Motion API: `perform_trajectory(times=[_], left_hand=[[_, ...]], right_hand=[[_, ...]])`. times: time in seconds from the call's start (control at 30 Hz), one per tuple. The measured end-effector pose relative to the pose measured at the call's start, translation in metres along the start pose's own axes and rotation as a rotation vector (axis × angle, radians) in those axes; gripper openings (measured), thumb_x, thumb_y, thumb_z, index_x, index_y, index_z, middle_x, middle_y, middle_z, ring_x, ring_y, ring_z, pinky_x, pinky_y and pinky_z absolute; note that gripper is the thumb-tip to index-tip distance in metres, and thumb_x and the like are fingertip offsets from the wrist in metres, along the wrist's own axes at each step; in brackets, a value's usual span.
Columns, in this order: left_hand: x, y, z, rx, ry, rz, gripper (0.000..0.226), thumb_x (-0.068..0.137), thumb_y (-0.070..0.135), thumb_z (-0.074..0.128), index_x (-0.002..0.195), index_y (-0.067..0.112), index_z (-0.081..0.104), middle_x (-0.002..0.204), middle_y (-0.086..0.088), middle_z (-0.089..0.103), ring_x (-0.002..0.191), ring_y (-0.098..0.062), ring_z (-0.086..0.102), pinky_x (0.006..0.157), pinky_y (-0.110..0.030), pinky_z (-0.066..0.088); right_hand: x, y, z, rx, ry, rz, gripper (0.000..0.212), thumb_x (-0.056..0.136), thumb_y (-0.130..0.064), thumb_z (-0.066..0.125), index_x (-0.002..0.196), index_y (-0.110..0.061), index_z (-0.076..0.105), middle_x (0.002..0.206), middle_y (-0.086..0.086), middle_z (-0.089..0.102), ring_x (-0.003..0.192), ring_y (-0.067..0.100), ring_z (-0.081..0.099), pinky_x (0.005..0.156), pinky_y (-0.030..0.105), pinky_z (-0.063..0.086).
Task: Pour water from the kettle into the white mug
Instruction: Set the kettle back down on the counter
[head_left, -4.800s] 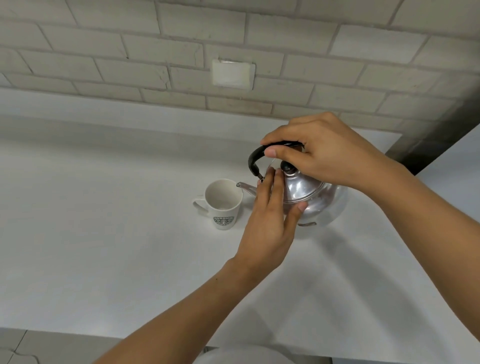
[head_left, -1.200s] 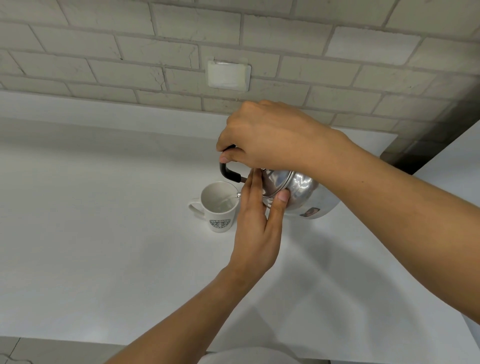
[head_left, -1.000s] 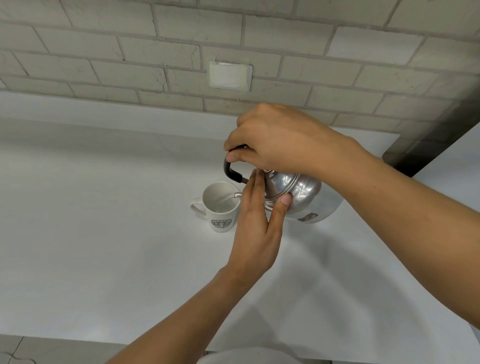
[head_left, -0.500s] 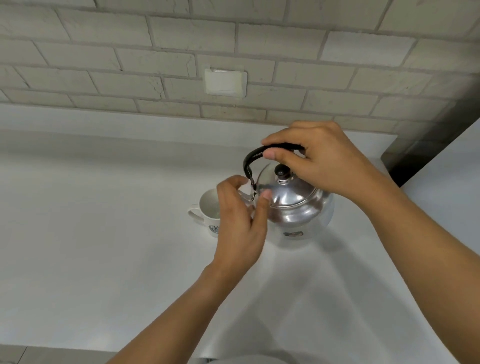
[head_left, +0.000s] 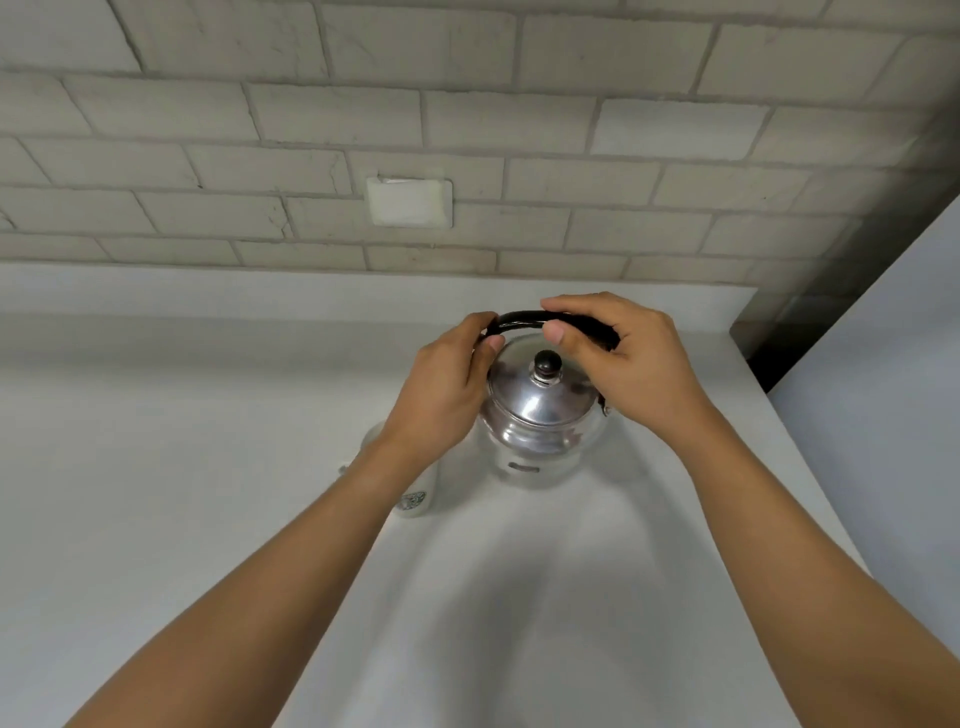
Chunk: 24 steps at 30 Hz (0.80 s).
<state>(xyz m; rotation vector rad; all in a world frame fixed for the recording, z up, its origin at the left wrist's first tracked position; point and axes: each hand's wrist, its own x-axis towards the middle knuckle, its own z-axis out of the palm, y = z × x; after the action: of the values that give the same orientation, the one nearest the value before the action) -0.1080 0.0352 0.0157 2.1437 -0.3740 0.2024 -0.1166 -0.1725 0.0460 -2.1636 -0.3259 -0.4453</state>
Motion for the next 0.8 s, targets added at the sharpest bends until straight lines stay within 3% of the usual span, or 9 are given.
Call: perform_trajectory(times=[0.03,0.1,0.2,0.27,0.33,0.47,0.67,0.8], left_hand=[[0.008,-0.003,0.001,0.030,0.005,0.007,0.034,0.112,0.028,0.044,0.140,0.016,0.060,0.096,0.010,0.065,0.082,-0.004,0.060,0.072,-0.009,0.044],[0.025,-0.011,0.001,0.068,0.016,0.000,0.033,0.113,0.026,0.043,0.138,0.014,0.061,0.095,0.005,0.067,0.078,-0.006,0.059,0.067,-0.007,0.042],[0.049,-0.025,0.003,0.070,0.038,-0.047,0.031,0.112,0.024,0.042,0.135,0.014,0.061,0.097,-0.006,0.073,0.075,-0.017,0.061,0.069,-0.026,0.049],[0.063,-0.036,0.006,0.056,0.043,-0.085,0.031,0.112,0.023,0.042,0.134,0.013,0.061,0.101,-0.012,0.074,0.081,-0.028,0.064,0.075,-0.040,0.054],[0.077,-0.046,0.010,0.044,0.036,-0.115,0.029,0.112,0.024,0.041,0.130,0.013,0.061,0.102,-0.013,0.073,0.085,-0.032,0.065,0.078,-0.044,0.054],[0.105,-0.070,0.019,0.036,0.026,-0.164,0.027,0.112,0.027,0.041,0.128,0.020,0.061,0.082,0.007,0.064,0.076,-0.019,0.059,0.067,-0.031,0.049],[0.130,-0.094,0.033,-0.014,0.024,-0.225,0.030,0.111,0.024,0.042,0.133,0.016,0.061,0.098,-0.011,0.071,0.080,-0.026,0.061,0.082,-0.048,0.057],[0.138,-0.106,0.042,-0.016,0.022,-0.202,0.029,0.111,0.022,0.042,0.132,0.013,0.061,0.092,-0.004,0.067,0.083,-0.025,0.062,0.074,-0.033,0.051]], right_hand=[[0.003,0.008,0.002,-0.005,0.010,0.022,0.036,0.092,-0.047,0.068,0.125,-0.033,0.071,0.111,-0.017,0.072,0.104,-0.003,0.065,0.088,0.014,0.051],[0.007,0.029,0.005,-0.044,0.024,0.090,0.047,0.093,-0.055,0.063,0.136,-0.035,0.062,0.118,-0.014,0.066,0.107,-0.003,0.062,0.092,0.013,0.047],[0.015,0.061,0.014,-0.068,-0.037,0.220,0.052,0.099,-0.055,0.052,0.146,-0.033,0.049,0.125,-0.009,0.062,0.105,0.009,0.064,0.089,0.024,0.047],[0.022,0.079,0.024,-0.071,-0.075,0.238,0.041,0.104,-0.045,0.047,0.143,-0.030,0.050,0.115,-0.007,0.066,0.097,0.015,0.068,0.081,0.025,0.046],[0.033,0.092,0.034,-0.088,-0.087,0.252,0.033,0.107,-0.035,0.044,0.137,-0.024,0.052,0.101,-0.001,0.071,0.089,0.019,0.068,0.072,0.027,0.045],[0.060,0.112,0.051,-0.162,-0.146,0.331,0.031,0.108,-0.032,0.038,0.133,-0.020,0.051,0.086,0.002,0.067,0.070,0.011,0.060,0.056,0.025,0.040],[0.089,0.136,0.068,-0.163,-0.168,0.394,0.030,0.108,-0.033,0.037,0.130,-0.021,0.052,0.106,0.014,0.070,0.088,0.032,0.066,0.074,0.039,0.054],[0.094,0.149,0.074,-0.139,-0.171,0.411,0.028,0.107,-0.028,0.039,0.129,-0.021,0.054,0.106,0.013,0.070,0.087,0.031,0.065,0.064,0.032,0.047]])
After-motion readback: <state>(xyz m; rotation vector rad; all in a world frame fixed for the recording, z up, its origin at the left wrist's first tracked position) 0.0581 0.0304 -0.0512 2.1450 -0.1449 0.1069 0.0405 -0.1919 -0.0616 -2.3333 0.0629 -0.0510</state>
